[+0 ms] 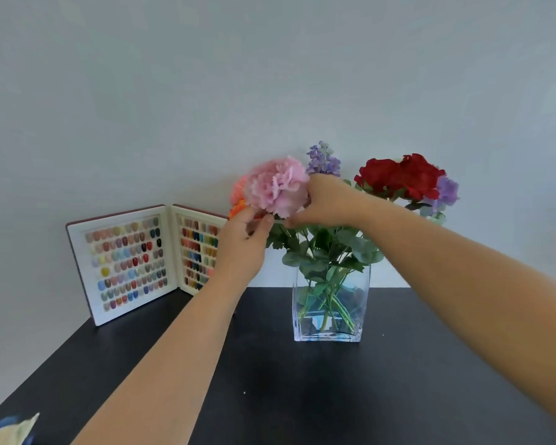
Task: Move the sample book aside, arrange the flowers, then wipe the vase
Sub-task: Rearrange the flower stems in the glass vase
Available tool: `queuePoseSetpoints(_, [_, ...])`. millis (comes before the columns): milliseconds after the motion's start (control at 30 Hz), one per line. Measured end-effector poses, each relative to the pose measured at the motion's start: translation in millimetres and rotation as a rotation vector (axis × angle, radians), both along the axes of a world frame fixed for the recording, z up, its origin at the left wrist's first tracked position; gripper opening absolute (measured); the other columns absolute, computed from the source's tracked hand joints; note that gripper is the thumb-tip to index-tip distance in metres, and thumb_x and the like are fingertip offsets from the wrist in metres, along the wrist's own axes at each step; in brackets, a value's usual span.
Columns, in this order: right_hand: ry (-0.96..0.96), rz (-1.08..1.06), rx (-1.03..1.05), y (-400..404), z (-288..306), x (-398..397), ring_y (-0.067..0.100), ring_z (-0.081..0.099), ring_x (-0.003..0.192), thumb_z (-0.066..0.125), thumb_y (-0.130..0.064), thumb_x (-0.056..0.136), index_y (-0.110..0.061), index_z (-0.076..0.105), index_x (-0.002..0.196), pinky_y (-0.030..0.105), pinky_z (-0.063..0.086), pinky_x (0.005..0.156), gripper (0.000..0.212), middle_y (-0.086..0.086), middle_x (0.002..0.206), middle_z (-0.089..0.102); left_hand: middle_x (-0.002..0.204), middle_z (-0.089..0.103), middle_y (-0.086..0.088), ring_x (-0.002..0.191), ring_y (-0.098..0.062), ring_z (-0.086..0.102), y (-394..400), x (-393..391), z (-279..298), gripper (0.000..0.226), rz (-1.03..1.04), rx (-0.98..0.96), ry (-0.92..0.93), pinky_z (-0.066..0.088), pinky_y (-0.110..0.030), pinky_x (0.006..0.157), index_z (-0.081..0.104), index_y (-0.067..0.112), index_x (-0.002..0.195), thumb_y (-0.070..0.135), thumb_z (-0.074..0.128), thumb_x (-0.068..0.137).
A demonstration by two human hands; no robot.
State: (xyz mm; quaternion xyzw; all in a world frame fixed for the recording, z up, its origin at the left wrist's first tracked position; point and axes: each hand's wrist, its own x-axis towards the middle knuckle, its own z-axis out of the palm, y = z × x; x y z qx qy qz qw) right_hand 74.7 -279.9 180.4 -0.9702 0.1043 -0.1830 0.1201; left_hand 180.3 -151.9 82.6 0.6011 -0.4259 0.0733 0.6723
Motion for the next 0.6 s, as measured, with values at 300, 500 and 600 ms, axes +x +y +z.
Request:
queuePoseSetpoints(300, [0.112, -0.315, -0.469, -19.5, 22.4, 3.1, 0.019, 0.058, 0.084, 0.042, -0.026, 0.1, -0.006, 0.058, 0.111, 0.027, 0.045, 0.07, 0.027, 0.007, 0.1, 0.061, 0.124, 0.058, 0.004, 0.12, -0.022, 0.051, -2.5, 30.1, -6.0, 0.043, 0.427, 0.267, -0.157, 0.04, -0.043, 0.107, 0.057, 0.034, 0.129, 0.035, 0.065, 0.087])
queuePoseSetpoints(500, [-0.111, -0.23, 0.221, -34.0, 23.2, 2.5, 0.019, 0.068, 0.078, 0.066, -0.016, 0.089, -0.005, 0.065, 0.1, 0.029, 0.059, 0.073, 0.015, 0.006, 0.088, 0.069, 0.127, 0.056, -0.002, 0.117, -0.024, 0.056, -27.8, 38.6, 1.7, 0.078, 0.088, 0.307, 0.265, 0.053, -0.034, 0.092, 0.036, 0.026, 0.14, 0.043, 0.079, 0.078])
queuePoseSetpoints(600, [-0.168, -0.117, 0.393, -34.0, 23.3, 2.9, 0.023, 0.065, 0.074, 0.063, -0.004, 0.088, 0.0, 0.065, 0.091, 0.028, 0.055, 0.064, 0.006, 0.015, 0.084, 0.069, 0.099, 0.063, 0.005, 0.096, -0.019, 0.064, -33.0, 34.9, 10.1, 0.034, 0.042, 0.202, 0.236, 0.051, -0.017, 0.066, 0.053, 0.033, 0.102, 0.033, 0.08, 0.079])
